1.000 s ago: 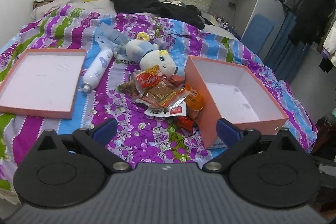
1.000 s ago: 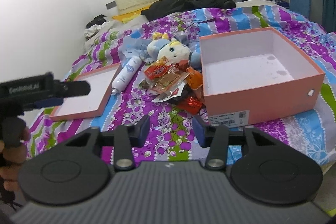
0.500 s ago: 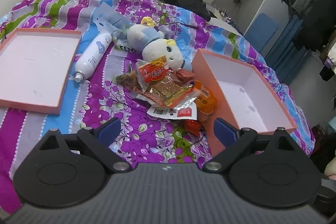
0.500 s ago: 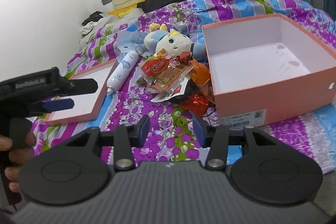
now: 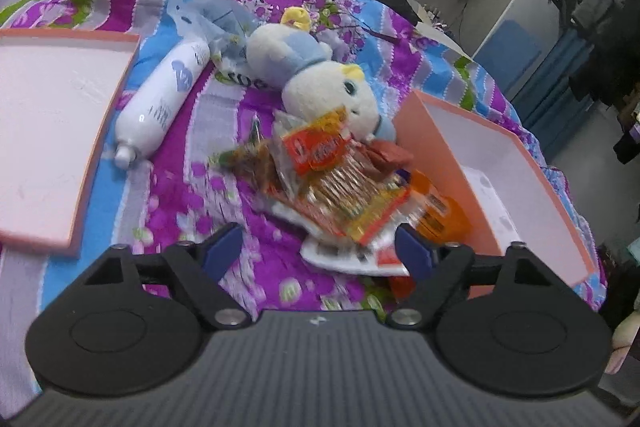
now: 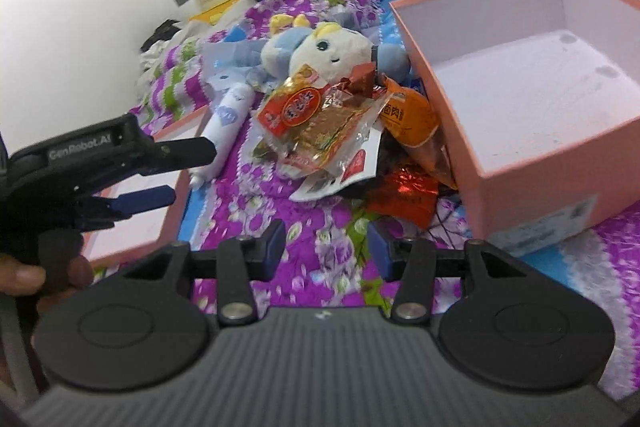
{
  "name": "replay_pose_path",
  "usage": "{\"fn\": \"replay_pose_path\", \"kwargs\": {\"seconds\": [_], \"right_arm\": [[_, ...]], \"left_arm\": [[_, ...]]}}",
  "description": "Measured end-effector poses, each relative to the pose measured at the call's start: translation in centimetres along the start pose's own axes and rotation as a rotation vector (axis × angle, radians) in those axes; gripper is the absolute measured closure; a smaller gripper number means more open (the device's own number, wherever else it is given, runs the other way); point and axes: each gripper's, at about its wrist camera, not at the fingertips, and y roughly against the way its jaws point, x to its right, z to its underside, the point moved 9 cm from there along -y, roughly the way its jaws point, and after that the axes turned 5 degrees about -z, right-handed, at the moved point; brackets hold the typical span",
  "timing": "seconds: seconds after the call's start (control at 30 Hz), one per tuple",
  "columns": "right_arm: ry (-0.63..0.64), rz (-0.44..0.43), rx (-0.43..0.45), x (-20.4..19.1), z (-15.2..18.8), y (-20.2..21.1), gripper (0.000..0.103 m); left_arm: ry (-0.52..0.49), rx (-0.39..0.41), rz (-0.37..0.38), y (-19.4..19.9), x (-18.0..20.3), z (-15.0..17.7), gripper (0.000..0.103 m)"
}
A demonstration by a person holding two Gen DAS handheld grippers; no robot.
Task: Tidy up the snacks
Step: 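Reach both tools into the snack pile and close on packets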
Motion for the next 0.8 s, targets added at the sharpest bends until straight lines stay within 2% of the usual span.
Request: {"fn": "replay_pose_path", "kwargs": {"seconds": [0.1, 0.17, 0.23, 0.33, 0.53, 0.63, 0.67, 0.73, 0.8], "right_arm": [[-0.008, 0.028, 0.001, 0.1, -0.7, -2.5, 0.054], [-0.018, 0.060, 0.026, 0.5, -1.2, -4.0, 0.054], [-0.057, 0.096, 0.017, 1.1, -1.3, -5.6, 0.054], [-0.103, 0.117, 0.007, 1.5, -1.5, -7.1, 0.054], [-0.097, 0.181, -0.004, 2.8, -1.7, -8.7, 0.054], [-0.125, 0.160, -0.012, 3.2, -1.9, -9.1, 0.054], [-0.127, 0.154, -0.008, 3.2, -2.2, -9.2, 0.054], [-0.113, 0.154, -0.008, 2.9, -2.5, -9.3, 0.054], [-0.102, 0.151, -0.009, 2.6, -2.9, -9.4, 0.058]], "left_arm": [[-0.009, -0.013, -0.003, -2.8, -0.9, -1.7, 0.029], [-0.031, -0.012, 0.001, -4.3, -1.1, -2.7, 0.038], [-0.053, -0.017, -0.002, -6.0, -1.2, -3.9, 0.040], [-0.059, -0.051, 0.020, -8.4, -1.1, -5.2, 0.041], [-0.116, -0.100, 0.014, -12.3, -0.3, -5.9, 0.041], [-0.110, -0.094, 0.005, -13.0, -0.2, -5.9, 0.042], [-0.108, -0.097, -0.003, -13.2, -0.2, -5.9, 0.045], [-0.102, -0.113, -0.026, -13.4, -0.4, -5.7, 0.058], [-0.091, -0.117, -0.029, -13.3, -0.4, -5.7, 0.063]]}}
